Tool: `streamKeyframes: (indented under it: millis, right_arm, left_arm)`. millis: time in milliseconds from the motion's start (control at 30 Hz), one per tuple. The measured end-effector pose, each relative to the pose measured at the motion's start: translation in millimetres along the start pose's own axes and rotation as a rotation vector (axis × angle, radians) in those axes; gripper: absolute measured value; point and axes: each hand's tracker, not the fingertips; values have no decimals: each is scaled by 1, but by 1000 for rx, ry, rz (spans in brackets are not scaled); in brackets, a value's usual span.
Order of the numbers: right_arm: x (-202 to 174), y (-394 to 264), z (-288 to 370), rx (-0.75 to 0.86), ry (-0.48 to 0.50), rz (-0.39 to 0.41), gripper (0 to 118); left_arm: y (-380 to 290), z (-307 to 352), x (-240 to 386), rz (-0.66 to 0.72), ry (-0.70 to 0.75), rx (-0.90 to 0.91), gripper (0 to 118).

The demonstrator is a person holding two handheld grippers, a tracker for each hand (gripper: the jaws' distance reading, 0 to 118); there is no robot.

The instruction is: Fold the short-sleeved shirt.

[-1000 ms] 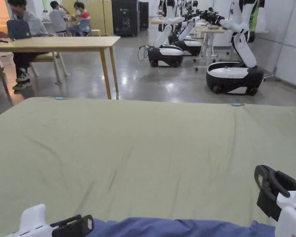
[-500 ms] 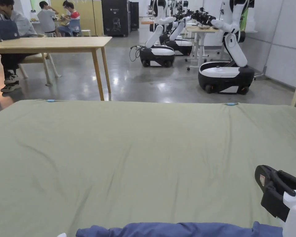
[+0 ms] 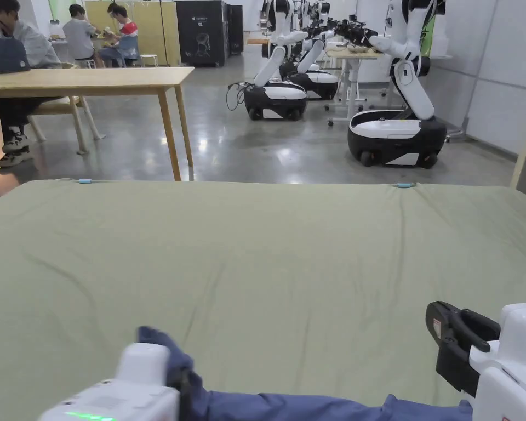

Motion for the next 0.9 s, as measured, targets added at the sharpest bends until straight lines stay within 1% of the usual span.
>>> streamKeyframes:
  millis: [33, 100, 167, 200, 267, 300, 333, 367, 400, 433, 467, 533, 567, 633, 667, 700, 733, 767, 800, 833, 900]
  right_arm:
    - [1, -2, 1, -2, 2, -1, 5]
    - [4, -5, 2, -10, 2, -3, 5]
    - [11, -8, 4, -17, 4, -12, 5]
    - [14, -9, 5, -24, 8, -17, 5]
    - [20, -11, 4, -47, 7, -20, 5]
    - [22, -12, 5, -47, 2, -18, 5]
    - [24, -13, 7, -47, 2, -16, 5]
    - [26, -13, 8, -47, 4, -15, 5]
    - [28, -14, 9, -46, 3, -15, 5]
    - [30, -13, 10, -45, 3, -19, 5]
    - [32, -13, 9, -53, 13, -34, 5]
    - [36, -15, 10, -56, 21, -49, 5]
    - [37, -16, 11, -54, 16, -48, 5]
    - [39, -18, 11, -60, 14, -50, 5]
    - [41, -19, 11, -63, 16, -55, 5]
    - [41, -20, 11, -66, 19, -59, 5]
    - [41, -21, 11, -72, 23, -60, 5]
    - [41, -22, 11, -78, 24, -57, 5]
    - [42, -23, 11, -81, 22, -54, 5]
    - [42, -23, 10, -83, 18, -50, 5]
    - [44, -24, 11, -87, 15, -54, 5]
  left_arm:
    - [-2, -10, 31, -120, 26, -40, 8]
    - [-13, -32, 84, -273, 61, -106, 8]
    - [-32, -59, 123, -400, 129, -194, 7]
    - [-41, -69, 130, -436, 132, -219, 7]
    - [-52, -85, 130, -436, 104, -294, 10]
    - [-53, -83, 128, -429, 84, -308, 19]
    - [-48, -73, 124, -392, 71, -255, 58]
    - [-35, -57, 108, -296, -12, -207, 97]
    - [-25, -44, 96, -199, -106, -160, 113]
    - [-19, -31, 84, -122, -179, -99, 113]
    - [-13, -19, 71, -35, -201, -30, 113]
    - [2, -7, 40, 138, -291, -26, 113]
    - [2, -5, 24, 259, -284, -21, 113]
    - [-1, -15, 0, 442, -255, -11, 112]
    - [-7, -26, -7, 456, -205, -102, 112]
    - [-13, -36, -11, 465, -196, -175, 103]
    - [-21, -43, -9, 442, -259, -203, 61]
    - [-26, -54, 5, 412, -291, -220, 19]
    - [-31, -60, 15, 397, -280, -253, 8]
    - [-34, -65, 30, 353, -307, -289, 8]
    - [-34, -61, 63, 297, -386, -254, 8]
